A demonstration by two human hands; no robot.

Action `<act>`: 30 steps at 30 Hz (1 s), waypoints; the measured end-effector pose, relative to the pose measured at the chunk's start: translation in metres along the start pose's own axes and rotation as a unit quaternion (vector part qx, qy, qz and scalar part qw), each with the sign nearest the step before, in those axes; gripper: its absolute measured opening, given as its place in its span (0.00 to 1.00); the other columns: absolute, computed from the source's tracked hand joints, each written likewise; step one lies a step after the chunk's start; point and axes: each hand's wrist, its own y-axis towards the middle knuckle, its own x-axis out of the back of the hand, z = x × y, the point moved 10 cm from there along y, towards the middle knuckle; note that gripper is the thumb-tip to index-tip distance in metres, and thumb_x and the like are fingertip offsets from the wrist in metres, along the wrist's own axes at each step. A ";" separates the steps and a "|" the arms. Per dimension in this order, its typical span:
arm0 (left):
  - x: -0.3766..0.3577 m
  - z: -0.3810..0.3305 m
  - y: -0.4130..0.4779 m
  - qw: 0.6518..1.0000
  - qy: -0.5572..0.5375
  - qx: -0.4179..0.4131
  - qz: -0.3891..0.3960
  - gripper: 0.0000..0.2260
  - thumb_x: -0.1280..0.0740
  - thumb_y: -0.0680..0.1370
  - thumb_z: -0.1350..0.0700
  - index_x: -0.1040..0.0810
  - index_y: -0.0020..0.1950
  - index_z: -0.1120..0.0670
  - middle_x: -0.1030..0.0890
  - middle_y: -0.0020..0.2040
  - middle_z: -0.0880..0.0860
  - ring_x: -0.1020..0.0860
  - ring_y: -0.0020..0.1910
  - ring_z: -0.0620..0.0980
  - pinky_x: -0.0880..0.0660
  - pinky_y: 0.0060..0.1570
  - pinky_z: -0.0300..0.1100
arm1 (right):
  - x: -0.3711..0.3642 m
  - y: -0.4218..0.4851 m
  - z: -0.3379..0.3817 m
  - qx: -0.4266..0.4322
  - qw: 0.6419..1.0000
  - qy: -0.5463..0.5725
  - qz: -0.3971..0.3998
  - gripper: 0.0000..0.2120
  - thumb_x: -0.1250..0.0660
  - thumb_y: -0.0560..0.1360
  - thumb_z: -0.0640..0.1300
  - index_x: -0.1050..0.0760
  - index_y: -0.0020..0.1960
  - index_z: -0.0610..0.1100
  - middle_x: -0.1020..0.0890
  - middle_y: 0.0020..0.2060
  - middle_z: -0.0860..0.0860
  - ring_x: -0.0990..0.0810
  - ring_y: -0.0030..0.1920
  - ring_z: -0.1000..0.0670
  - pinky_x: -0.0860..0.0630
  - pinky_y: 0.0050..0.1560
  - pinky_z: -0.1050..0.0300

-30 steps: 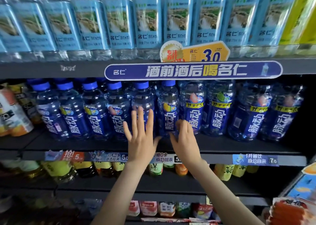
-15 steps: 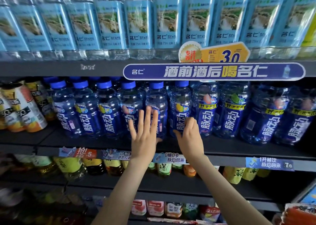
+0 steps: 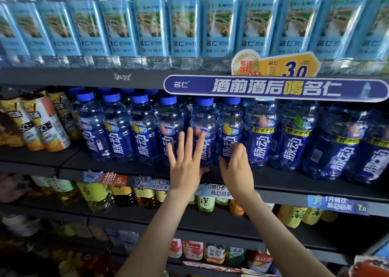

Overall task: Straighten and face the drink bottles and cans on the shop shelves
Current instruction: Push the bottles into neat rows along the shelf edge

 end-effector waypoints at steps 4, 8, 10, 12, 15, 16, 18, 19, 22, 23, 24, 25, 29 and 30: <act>0.013 0.024 -0.008 1.000 0.006 0.020 -0.013 0.44 0.35 0.73 0.39 0.56 0.78 0.52 0.51 0.78 0.58 0.53 0.77 0.59 0.59 0.71 0.61 | -0.004 -0.017 0.031 0.084 0.996 0.041 0.002 0.19 0.31 0.73 0.34 0.35 0.59 0.38 0.26 0.50 0.42 0.23 0.48 0.42 0.26 0.45 0.59; 0.018 0.060 -0.011 0.998 0.029 0.059 -0.019 0.43 0.31 0.74 0.44 0.55 0.78 0.53 0.54 0.78 0.57 0.61 0.77 0.56 0.63 0.71 0.60 | -0.020 -0.021 0.059 0.135 0.990 0.020 0.040 0.22 0.35 0.76 0.35 0.34 0.69 0.39 0.25 0.57 0.42 0.25 0.58 0.43 0.23 0.53 0.51; 0.016 0.081 -0.018 0.998 0.036 0.056 -0.008 0.45 0.28 0.72 0.46 0.54 0.78 0.53 0.57 0.78 0.56 0.62 0.76 0.56 0.65 0.71 0.59 | -0.035 -0.027 0.078 0.165 0.985 -0.003 0.050 0.22 0.38 0.77 0.35 0.32 0.70 0.39 0.25 0.62 0.41 0.25 0.61 0.42 0.25 0.58 0.50; 0.014 0.103 -0.019 0.998 0.034 0.044 -0.002 0.47 0.27 0.71 0.47 0.54 0.79 0.53 0.62 0.78 0.55 0.62 0.76 0.57 0.67 0.70 0.59 | -0.052 -0.035 0.098 0.222 0.973 -0.040 0.052 0.23 0.36 0.74 0.33 0.30 0.69 0.37 0.25 0.65 0.41 0.26 0.65 0.41 0.28 0.63 0.49; 0.009 0.130 -0.013 1.000 0.022 0.021 0.003 0.48 0.26 0.70 0.45 0.56 0.79 0.51 0.63 0.78 0.54 0.63 0.76 0.56 0.67 0.70 0.59 | -0.079 -0.036 0.114 0.261 0.960 -0.092 0.044 0.23 0.37 0.75 0.33 0.31 0.69 0.37 0.28 0.68 0.43 0.34 0.71 0.45 0.33 0.69 0.49; 0.007 0.137 -0.010 1.000 0.017 0.001 0.006 0.50 0.26 0.69 0.45 0.57 0.78 0.51 0.63 0.78 0.54 0.63 0.76 0.56 0.65 0.70 0.60 | -0.085 -0.035 0.118 0.259 0.959 -0.108 0.031 0.22 0.41 0.75 0.35 0.31 0.70 0.37 0.30 0.70 0.44 0.36 0.72 0.47 0.35 0.70 0.51; 0.000 0.147 -0.006 0.998 0.009 -0.052 0.021 0.54 0.22 0.66 0.48 0.58 0.78 0.51 0.63 0.78 0.55 0.61 0.77 0.55 0.61 0.70 0.61 | -0.095 -0.035 0.122 0.238 0.962 -0.132 0.015 0.23 0.47 0.76 0.38 0.32 0.70 0.37 0.33 0.71 0.46 0.39 0.73 0.49 0.37 0.70 0.53; -0.003 0.151 -0.004 0.997 0.007 -0.074 0.027 0.56 0.21 0.65 0.51 0.58 0.78 0.51 0.63 0.78 0.55 0.61 0.77 0.55 0.61 0.71 0.61 | -0.099 -0.036 0.124 0.226 0.963 -0.144 0.008 0.24 0.48 0.76 0.38 0.33 0.70 0.37 0.34 0.72 0.47 0.40 0.73 0.50 0.37 0.70 0.53; -0.006 0.158 0.002 0.994 -0.016 -0.100 0.029 0.56 0.20 0.64 0.57 0.58 0.79 0.50 0.62 0.78 0.55 0.60 0.77 0.54 0.63 0.71 0.59 | -0.105 -0.036 0.122 0.197 0.966 -0.170 0.001 0.25 0.45 0.75 0.34 0.35 0.72 0.38 0.37 0.73 0.49 0.45 0.75 0.52 0.38 0.71 0.56; -0.006 0.158 0.002 0.994 -0.026 -0.102 0.027 0.56 0.20 0.64 0.58 0.58 0.79 0.50 0.62 0.78 0.54 0.60 0.77 0.54 0.65 0.71 0.59 | -0.107 -0.036 0.121 0.186 0.967 -0.174 0.004 0.27 0.42 0.73 0.31 0.36 0.73 0.38 0.39 0.74 0.49 0.47 0.76 0.52 0.42 0.73 0.58; -0.005 0.157 0.003 0.994 -0.034 -0.105 0.023 0.56 0.21 0.64 0.59 0.57 0.79 0.50 0.62 0.78 0.54 0.61 0.77 0.54 0.66 0.71 0.58 | -0.108 -0.036 0.121 0.172 0.969 -0.178 0.007 0.30 0.39 0.72 0.28 0.37 0.73 0.38 0.39 0.74 0.49 0.47 0.76 0.52 0.46 0.74 0.58; -0.004 0.155 0.003 0.993 -0.040 -0.110 0.019 0.55 0.21 0.64 0.59 0.56 0.79 0.50 0.62 0.78 0.54 0.61 0.77 0.53 0.67 0.72 0.58 | -0.110 -0.036 0.121 0.155 0.971 -0.182 0.012 0.31 0.37 0.71 0.27 0.37 0.73 0.38 0.40 0.74 0.48 0.47 0.76 0.51 0.47 0.74 0.58; -0.001 0.156 0.003 0.991 -0.073 -0.116 0.002 0.52 0.22 0.65 0.59 0.53 0.78 0.49 0.60 0.78 0.53 0.62 0.77 0.52 0.68 0.71 0.58 | -0.119 -0.043 0.128 0.096 0.976 -0.190 0.032 0.33 0.37 0.72 0.31 0.44 0.75 0.39 0.45 0.76 0.48 0.51 0.76 0.54 0.45 0.73 0.58; 0.000 0.156 0.002 0.990 -0.084 -0.115 0.000 0.51 0.22 0.65 0.59 0.52 0.78 0.49 0.57 0.78 0.53 0.62 0.77 0.52 0.68 0.71 0.58 | -0.121 -0.045 0.129 0.089 0.977 -0.193 0.037 0.34 0.38 0.73 0.31 0.46 0.76 0.39 0.46 0.76 0.48 0.53 0.76 0.54 0.47 0.73 0.59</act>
